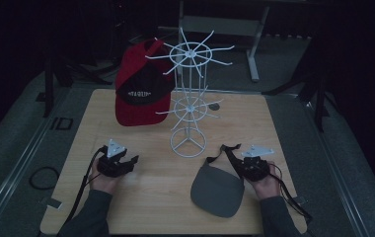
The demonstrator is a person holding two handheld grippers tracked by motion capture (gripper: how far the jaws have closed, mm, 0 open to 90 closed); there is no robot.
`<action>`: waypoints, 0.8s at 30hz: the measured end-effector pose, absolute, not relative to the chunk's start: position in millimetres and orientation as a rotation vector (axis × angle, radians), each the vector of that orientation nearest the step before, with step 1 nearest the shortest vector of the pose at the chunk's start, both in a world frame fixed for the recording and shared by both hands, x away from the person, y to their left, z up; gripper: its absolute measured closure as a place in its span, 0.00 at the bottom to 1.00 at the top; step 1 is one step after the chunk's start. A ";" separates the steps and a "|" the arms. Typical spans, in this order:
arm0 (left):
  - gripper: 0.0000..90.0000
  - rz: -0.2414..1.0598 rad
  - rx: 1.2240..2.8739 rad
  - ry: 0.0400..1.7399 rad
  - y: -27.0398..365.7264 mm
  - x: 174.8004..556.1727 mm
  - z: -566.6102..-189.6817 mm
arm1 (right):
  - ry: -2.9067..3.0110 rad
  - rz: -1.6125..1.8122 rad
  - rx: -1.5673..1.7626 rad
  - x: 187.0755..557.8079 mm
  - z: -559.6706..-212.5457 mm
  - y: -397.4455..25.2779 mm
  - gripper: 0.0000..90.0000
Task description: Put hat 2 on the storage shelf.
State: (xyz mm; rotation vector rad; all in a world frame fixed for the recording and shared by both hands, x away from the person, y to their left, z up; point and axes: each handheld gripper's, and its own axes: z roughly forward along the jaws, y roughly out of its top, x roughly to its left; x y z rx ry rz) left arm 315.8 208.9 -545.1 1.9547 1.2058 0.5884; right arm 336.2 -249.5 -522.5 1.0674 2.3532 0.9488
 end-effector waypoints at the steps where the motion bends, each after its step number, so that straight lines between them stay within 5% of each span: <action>1: 0.50 0.588 1.955 1.205 209.0 315.8 -545.1 | 2.350 0.944 1.067 341.8 -521.4 -249.1 0.92; 13: 0.50 0.587 1.947 1.210 210.3 315.7 -544.7 | 2.375 0.821 1.069 391.5 -521.2 -239.3 0.76; 24: 0.50 0.581 1.940 1.211 211.8 316.0 -544.1 | 2.480 0.727 1.032 411.0 -528.0 -224.6 0.75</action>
